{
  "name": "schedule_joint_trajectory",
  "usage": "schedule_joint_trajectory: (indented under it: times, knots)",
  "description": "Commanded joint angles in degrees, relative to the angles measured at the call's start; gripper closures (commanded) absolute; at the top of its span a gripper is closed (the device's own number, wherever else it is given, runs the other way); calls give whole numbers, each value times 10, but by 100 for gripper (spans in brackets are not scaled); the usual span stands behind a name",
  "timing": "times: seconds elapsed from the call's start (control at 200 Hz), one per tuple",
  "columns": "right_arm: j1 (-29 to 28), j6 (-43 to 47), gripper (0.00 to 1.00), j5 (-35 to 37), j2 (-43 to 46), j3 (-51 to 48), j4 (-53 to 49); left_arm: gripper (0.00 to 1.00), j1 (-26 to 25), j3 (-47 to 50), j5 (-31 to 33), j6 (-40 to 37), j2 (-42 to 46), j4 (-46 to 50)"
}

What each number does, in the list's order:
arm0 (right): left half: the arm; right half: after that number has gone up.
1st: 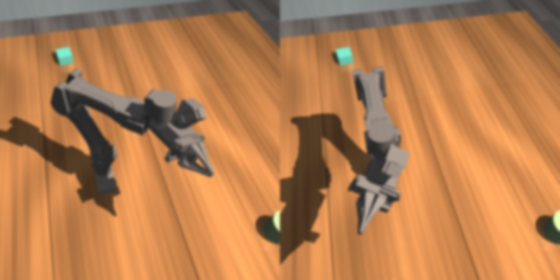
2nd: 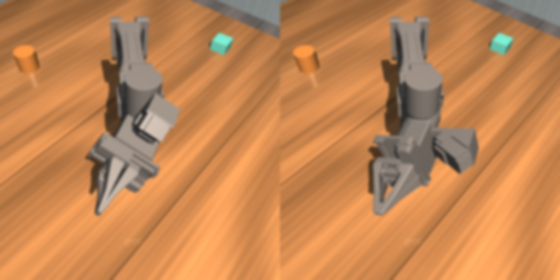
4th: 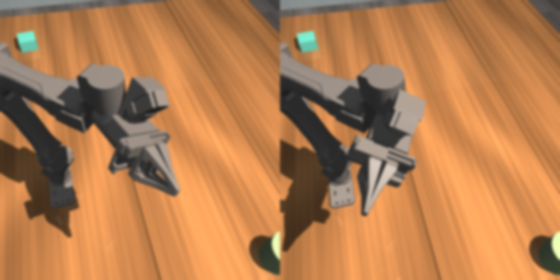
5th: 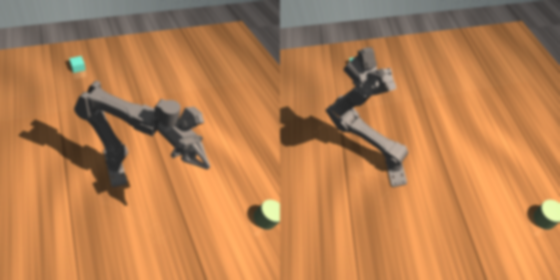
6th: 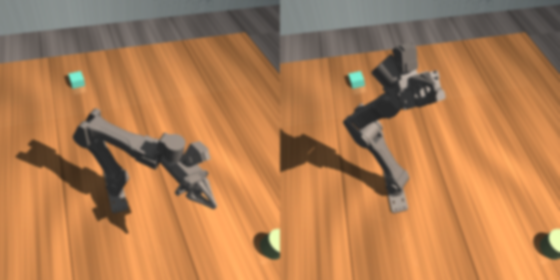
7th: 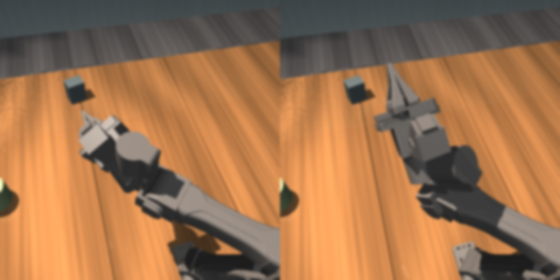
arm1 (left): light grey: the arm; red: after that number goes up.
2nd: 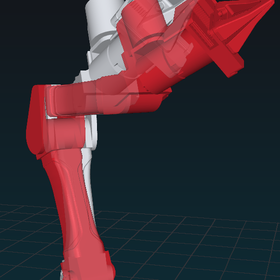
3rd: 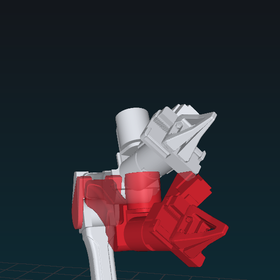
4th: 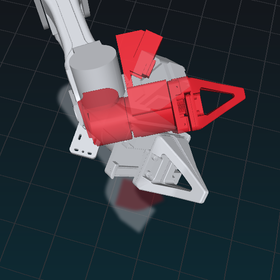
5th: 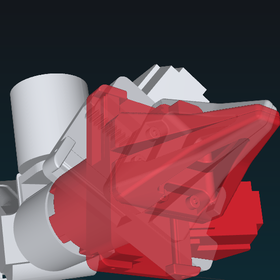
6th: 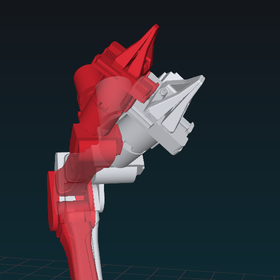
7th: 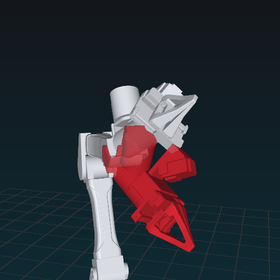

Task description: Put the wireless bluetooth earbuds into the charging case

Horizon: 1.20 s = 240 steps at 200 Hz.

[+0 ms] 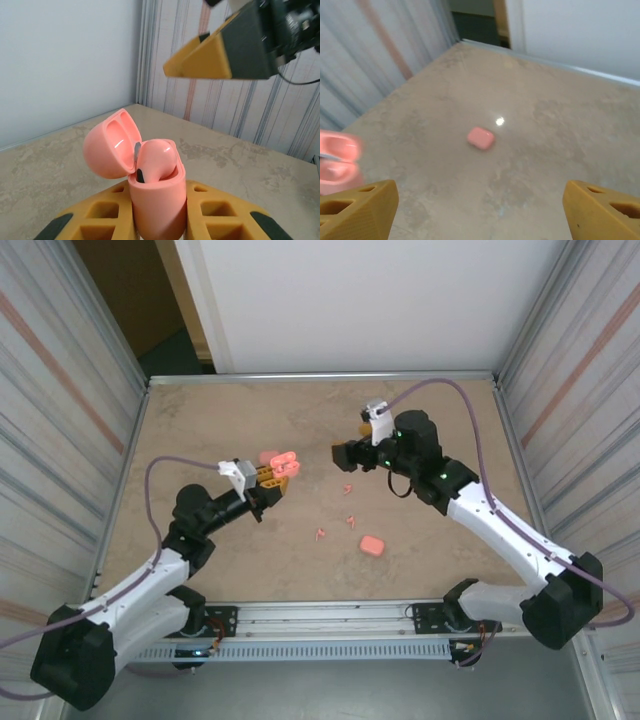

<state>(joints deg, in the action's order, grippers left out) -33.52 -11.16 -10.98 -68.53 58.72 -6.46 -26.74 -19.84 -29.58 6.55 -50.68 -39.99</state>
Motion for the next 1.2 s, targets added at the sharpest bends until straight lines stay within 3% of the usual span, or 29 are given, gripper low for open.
schedule_joint_trajectory:
  times: [0.0,0.22,0.521,0.752,1.057,1.198]
  knots:
    - [31,-80,14,-37,26,-28,19,100,-2,-3,13,-21,21,19]
    - [71,-126,15,-50,23,-41,-52,100,-2,-8,15,-28,30,31]
    - [71,-118,18,10,-45,-7,-159,100,-2,-19,9,-27,25,31]
    - [47,-101,21,48,-107,13,-178,100,-2,-17,8,-26,35,36]
    - [-20,-65,20,167,-250,97,-255,100,-2,-12,13,-24,47,40]
    - [-31,-61,22,178,-304,124,-253,100,-2,-10,14,-25,54,45]
